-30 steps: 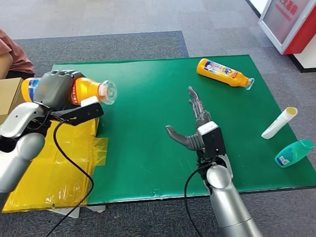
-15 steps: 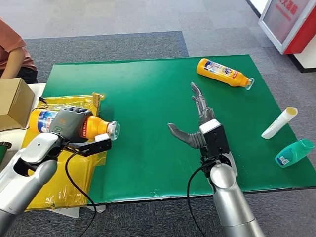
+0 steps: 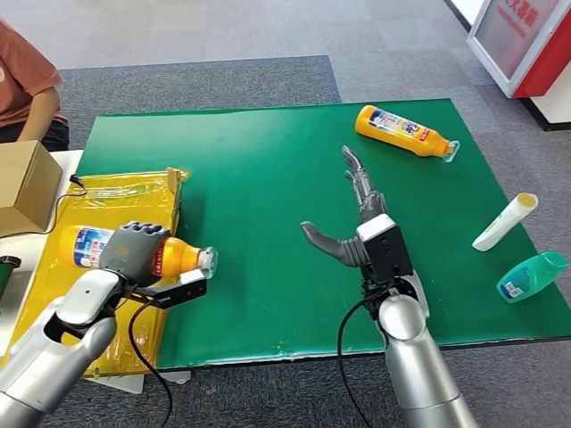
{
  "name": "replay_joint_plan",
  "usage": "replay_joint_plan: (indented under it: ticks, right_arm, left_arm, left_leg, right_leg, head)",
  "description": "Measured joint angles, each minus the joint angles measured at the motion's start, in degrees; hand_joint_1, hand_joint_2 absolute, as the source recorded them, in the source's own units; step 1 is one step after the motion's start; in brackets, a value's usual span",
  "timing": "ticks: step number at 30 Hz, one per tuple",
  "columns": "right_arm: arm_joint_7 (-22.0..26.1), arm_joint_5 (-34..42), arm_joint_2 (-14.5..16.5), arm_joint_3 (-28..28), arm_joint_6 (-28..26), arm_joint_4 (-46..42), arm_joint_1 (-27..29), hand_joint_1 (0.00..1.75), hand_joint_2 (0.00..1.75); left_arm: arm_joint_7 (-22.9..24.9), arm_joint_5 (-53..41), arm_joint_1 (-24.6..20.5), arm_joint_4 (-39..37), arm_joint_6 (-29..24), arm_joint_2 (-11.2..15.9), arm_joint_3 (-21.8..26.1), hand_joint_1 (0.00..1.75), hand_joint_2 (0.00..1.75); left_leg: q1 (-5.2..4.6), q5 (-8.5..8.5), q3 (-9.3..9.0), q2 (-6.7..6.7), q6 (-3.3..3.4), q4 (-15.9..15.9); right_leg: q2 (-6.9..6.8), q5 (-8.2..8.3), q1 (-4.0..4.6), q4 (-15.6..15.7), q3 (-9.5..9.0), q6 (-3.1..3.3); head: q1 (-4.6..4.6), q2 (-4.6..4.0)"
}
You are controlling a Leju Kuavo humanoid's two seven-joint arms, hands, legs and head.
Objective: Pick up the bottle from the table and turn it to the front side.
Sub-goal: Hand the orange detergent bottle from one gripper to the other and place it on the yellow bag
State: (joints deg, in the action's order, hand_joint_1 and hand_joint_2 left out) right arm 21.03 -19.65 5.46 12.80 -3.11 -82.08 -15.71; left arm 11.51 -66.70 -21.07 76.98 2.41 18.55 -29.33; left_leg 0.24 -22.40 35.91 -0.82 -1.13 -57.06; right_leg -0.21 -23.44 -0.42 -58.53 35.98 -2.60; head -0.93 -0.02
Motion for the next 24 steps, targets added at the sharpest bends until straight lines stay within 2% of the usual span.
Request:
replay_joint_plan:
  ticks: [10,11,14,15,24]
  right_arm:
    - [-0.39,-0.63,0.73,0.35,0.16,-0.90,-0.22,0.00,1.75]
    - [-0.45,-0.74,0.78,0.49,0.18,-1.03,-0.23,0.00,1.75]
    - [-0.76,-1.04,0.90,0.99,0.21,-1.41,-0.26,0.00,1.75]
    - [-0.83,-1.10,0.90,1.15,0.21,-1.52,-0.26,0.00,1.75]
    - [-1.00,-1.32,0.92,1.47,0.13,-2.65,-0.17,0.00,1.75]
  left_arm:
    - [-0.89,-0.42,1.85,-5.67,-3.22,-4.68,5.74,1.75,1.75]
    - [-0.93,-0.40,1.92,-6.06,-3.51,-5.16,6.26,1.69,1.75]
    - [-1.18,-0.33,2.07,-7.19,-4.32,-6.40,7.62,0.38,1.75]
    - [-1.26,-0.33,2.10,-7.53,-4.53,-6.72,7.97,0.00,1.75]
    - [-1.82,-0.76,2.22,-8.58,-5.26,-8.24,9.84,0.00,1.75]
  left_leg:
    - [0.00,0.01,0.00,0.01,0.00,0.00]
    - [0.00,0.01,0.00,0.01,0.00,0.00]
    - [0.00,0.01,0.01,0.01,0.00,0.00]
    - [0.00,0.01,0.01,0.01,0.00,0.00]
    - [0.01,0.01,0.00,0.01,0.00,0.00]
  right_leg:
    - [-0.01,0.01,0.01,0.00,-0.02,0.00]
    - [-0.01,0.01,0.01,0.00,-0.02,0.00]
    - [-0.01,0.01,0.01,0.00,-0.01,0.00]
    - [-0.01,0.01,0.01,0.00,-0.01,0.00]
    - [-0.01,0.01,0.01,0.00,-0.02,0.00]
  head:
    - [0.00,0.00]
    - [0.00,0.00]
    - [0.01,0.00]
    - [0.01,0.00]
    - [0.00,0.00]
